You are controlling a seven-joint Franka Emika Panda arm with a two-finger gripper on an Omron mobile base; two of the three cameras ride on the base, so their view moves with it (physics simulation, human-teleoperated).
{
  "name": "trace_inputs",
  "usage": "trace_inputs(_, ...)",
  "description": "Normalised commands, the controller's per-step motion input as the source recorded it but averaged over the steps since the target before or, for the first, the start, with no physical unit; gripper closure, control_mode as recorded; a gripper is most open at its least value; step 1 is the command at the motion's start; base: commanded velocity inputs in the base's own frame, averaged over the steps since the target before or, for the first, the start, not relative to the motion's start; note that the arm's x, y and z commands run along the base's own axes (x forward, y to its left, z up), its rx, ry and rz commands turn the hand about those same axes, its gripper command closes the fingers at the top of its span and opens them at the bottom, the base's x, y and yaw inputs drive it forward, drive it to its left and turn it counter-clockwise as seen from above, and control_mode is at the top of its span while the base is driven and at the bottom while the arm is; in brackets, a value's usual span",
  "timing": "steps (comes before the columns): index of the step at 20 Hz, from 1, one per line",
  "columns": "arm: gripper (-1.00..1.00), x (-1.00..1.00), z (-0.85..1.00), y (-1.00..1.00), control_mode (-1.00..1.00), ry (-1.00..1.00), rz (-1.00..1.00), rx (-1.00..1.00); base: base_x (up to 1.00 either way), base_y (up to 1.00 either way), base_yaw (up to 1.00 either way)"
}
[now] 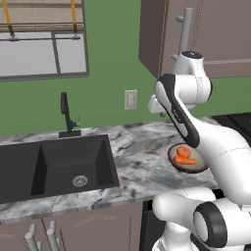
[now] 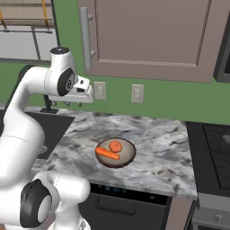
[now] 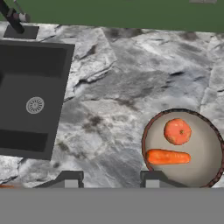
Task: Dump the squash and carrot from the bowl so the bowl can be washed. Place the bowl in the sink after clearing the leftovers.
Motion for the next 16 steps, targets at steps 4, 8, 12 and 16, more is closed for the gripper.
trace_inputs(4, -1.00, 0.00, 0.00, 0.02, -1.00, 0.00, 0.00, 0.00, 0.00, 0.00, 0.00)
trace_inputs(8, -1.00, -0.37, -0.21, -0.69, -1.00, 0.00, -0.21, 0.12, 0.00, 0.00, 0.00)
trace_inputs(12, -1.00, -0.57, -0.56, -1.00, -1.00, 0.00, -0.37, 0.15, 0.00, 0.00, 0.00)
trace_inputs(16, -1.00, -0.44, -0.71, -1.00, -1.00, 0.01, -0.39, 0.12, 0.00, 0.00, 0.00)
